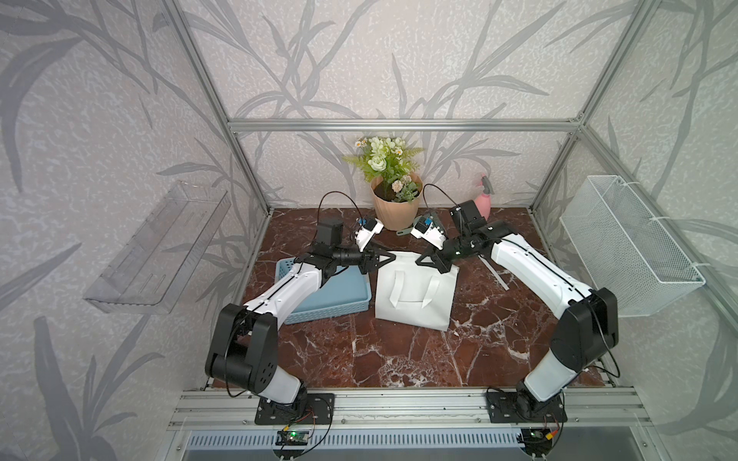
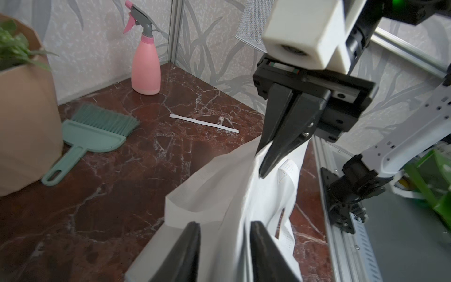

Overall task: Place the ice pack in the delivery bag
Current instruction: Seal the delivery bag at the center of the board, then move the delivery bag at the center of the board.

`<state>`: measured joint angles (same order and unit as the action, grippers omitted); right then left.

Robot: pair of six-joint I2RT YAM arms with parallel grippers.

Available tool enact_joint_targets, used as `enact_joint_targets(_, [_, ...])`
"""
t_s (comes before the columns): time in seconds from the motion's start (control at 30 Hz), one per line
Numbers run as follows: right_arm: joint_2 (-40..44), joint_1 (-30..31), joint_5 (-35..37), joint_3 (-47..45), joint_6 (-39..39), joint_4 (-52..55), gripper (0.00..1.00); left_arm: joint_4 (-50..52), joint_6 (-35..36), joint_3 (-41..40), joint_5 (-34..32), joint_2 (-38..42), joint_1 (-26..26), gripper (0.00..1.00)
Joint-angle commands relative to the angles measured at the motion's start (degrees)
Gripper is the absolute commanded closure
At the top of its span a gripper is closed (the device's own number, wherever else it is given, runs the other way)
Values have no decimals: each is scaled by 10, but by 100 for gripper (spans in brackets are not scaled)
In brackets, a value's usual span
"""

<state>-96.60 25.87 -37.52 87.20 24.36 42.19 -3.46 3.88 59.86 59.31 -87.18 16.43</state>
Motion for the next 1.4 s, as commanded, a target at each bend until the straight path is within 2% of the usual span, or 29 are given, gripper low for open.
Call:
enact_joint_targets(0.0, [-7,3,34,20,-16,-9,100,0,-13,12,-37,30,-1,31])
enact_joint_targets(0.03, [-4,2,57,21,-24,-13,100,2,-17,17,-52,35,-2,10])
enact_joint_targets(0.07, [0,-2,85,23,-36,-20,100,4,-22,23,-70,42,-3,0])
enact_joint_targets(0.17, [13,-27,123,26,-71,-50,100,1,-37,34,-131,66,-4,0])
enact_joint_targets(0.27, [22,-54,165,30,-106,-89,100,-4,-47,38,-164,86,-4,0])
enact_joint_targets(0.6, [-36,-122,385,99,-168,-108,100,-10,-63,20,-199,127,-5,0])
enact_joint_targets(0.8, [-90,-148,520,149,-266,-98,100,-10,-64,11,-208,138,-5,0])
enact_joint_targets(1.0, [-113,-147,577,156,-324,-127,100,-6,-58,1,-221,143,-5,0])
enact_joint_targets(1.1, [-119,-146,568,166,-324,-121,100,-3,-56,-4,-231,147,-5,0])
enact_joint_targets(1.13, [-116,-146,558,162,-323,-124,91,-2,-56,-5,-235,148,-6,0])
enact_joint_targets(1.17, [-110,-145,550,156,-322,-128,77,-1,-55,-7,-240,150,-6,0])
enact_joint_targets(1.23, [-89,-145,531,134,-318,-145,64,1,-55,-7,-246,151,-6,0])
enact_joint_targets(1.27, [-73,-145,520,116,-317,-159,48,3,-55,-8,-250,152,-6,0])
enact_joint_targets(1.3, [-56,-145,512,102,-317,-171,39,4,-56,-9,-257,152,-6,0])
enact_joint_targets(1.37, [-15,-144,491,56,-315,-209,26,5,-60,-9,-283,152,-7,0])
